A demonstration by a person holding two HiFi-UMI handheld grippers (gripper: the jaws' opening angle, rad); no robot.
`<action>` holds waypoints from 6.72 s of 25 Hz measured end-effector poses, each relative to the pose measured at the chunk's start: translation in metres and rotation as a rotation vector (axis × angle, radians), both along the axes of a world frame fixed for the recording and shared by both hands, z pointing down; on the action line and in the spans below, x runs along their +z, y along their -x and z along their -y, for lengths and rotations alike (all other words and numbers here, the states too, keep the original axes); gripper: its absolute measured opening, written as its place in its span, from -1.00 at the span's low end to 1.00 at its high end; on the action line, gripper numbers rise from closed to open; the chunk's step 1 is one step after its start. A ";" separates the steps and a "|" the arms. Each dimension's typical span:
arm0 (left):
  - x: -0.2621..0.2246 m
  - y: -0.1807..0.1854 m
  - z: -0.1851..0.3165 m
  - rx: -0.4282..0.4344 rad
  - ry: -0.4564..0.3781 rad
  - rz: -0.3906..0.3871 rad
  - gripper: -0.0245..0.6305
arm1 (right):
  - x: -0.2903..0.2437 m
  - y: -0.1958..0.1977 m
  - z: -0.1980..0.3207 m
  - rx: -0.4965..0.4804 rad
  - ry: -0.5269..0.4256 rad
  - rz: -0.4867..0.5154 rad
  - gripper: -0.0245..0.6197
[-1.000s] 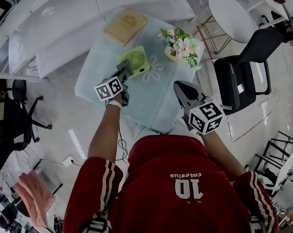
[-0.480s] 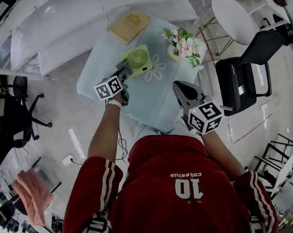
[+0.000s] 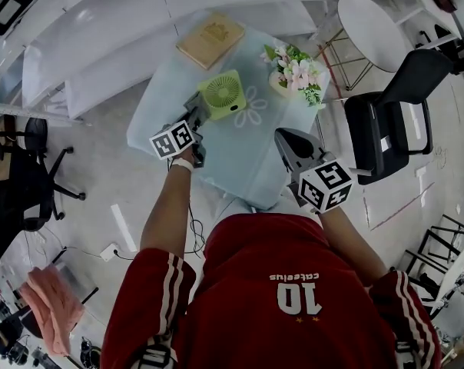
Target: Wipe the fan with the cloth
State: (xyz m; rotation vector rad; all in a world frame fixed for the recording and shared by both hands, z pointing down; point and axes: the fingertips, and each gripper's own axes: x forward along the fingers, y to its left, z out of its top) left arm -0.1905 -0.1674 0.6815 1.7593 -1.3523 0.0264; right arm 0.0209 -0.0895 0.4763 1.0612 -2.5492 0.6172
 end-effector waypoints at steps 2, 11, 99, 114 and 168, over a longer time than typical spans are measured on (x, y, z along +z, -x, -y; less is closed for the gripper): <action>-0.001 0.003 -0.004 -0.007 0.000 0.002 -0.85 | -0.001 0.002 -0.001 -0.001 -0.002 0.006 -0.91; -0.006 0.012 -0.023 -0.012 -0.002 0.014 -0.85 | -0.003 0.011 -0.014 -0.015 -0.011 0.019 -0.91; 0.044 -0.128 0.029 0.136 0.084 -0.056 -0.85 | 0.016 -0.108 0.005 0.185 0.030 -0.039 -0.91; 0.045 -0.107 0.026 0.118 0.072 -0.057 -0.85 | 0.013 -0.091 -0.001 0.146 0.021 -0.061 -0.91; 0.044 -0.015 -0.026 -0.050 0.111 -0.006 -0.85 | 0.007 -0.040 -0.009 0.042 0.032 0.002 -0.91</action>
